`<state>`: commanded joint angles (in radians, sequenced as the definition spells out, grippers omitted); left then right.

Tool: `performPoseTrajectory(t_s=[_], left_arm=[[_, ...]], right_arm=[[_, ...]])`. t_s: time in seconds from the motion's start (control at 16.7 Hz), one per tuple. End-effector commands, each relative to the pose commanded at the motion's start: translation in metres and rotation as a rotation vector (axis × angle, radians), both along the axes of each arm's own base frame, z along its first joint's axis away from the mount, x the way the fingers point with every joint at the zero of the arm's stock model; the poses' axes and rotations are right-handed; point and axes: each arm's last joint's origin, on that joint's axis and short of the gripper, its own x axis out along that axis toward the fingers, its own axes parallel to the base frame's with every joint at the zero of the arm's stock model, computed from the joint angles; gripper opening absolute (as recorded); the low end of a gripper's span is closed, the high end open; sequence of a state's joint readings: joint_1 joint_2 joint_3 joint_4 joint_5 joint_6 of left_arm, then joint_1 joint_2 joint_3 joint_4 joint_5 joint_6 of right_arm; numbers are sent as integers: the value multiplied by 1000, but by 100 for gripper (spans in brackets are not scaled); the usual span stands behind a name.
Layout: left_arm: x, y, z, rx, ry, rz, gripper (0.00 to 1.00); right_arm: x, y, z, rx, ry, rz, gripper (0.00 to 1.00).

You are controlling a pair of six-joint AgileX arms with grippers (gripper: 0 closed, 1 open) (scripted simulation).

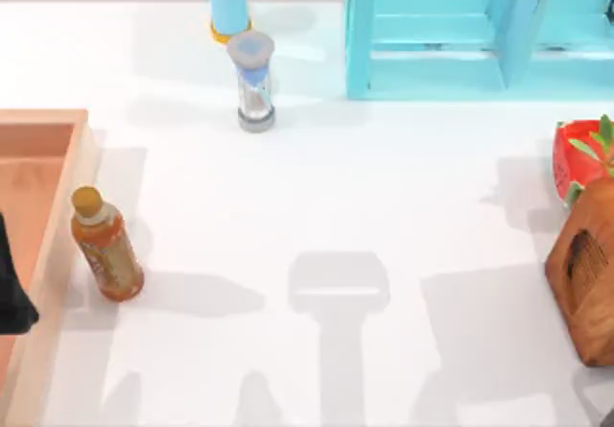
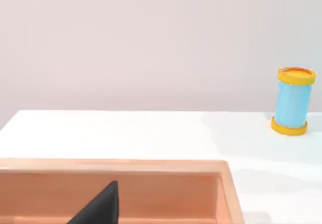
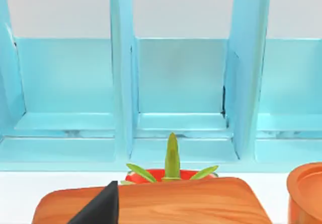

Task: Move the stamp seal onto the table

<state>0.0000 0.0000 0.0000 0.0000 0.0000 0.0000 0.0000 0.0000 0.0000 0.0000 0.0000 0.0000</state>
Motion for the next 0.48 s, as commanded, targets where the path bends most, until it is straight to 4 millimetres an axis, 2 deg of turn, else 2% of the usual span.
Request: performPoseTrajectory(t_s=[0.24, 0.48], left_arm=[[1, 1, 3, 6, 30, 8, 100], [6, 5, 22, 41, 202, 38, 100]], right_arm=[[0, 0, 0, 0, 0, 0, 100], [0, 0, 0, 0, 0, 0, 100]])
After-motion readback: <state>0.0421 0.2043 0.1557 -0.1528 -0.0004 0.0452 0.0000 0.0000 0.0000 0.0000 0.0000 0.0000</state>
